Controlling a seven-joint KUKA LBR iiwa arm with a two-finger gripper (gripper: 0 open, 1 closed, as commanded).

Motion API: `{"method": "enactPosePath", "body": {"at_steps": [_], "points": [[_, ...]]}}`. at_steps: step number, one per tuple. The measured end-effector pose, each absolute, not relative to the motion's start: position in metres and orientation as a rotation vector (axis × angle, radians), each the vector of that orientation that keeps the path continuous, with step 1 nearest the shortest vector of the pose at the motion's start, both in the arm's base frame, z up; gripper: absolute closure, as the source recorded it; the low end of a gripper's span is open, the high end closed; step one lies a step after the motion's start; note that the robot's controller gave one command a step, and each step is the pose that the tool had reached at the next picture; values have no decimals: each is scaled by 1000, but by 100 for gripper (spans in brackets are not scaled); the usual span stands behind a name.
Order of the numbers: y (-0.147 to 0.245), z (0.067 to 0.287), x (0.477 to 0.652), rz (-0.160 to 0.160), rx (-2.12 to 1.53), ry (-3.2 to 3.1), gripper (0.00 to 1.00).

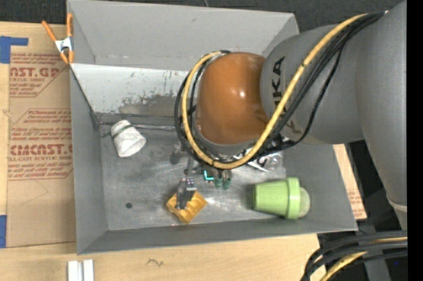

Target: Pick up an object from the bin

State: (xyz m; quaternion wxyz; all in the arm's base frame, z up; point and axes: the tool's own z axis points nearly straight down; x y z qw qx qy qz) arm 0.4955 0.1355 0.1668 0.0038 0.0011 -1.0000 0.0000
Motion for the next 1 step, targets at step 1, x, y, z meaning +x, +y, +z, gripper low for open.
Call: {"method": "enactPosePath", "body": {"at_steps": [1], "points": [[135,170,498,-2,0,-3141,0]]}}
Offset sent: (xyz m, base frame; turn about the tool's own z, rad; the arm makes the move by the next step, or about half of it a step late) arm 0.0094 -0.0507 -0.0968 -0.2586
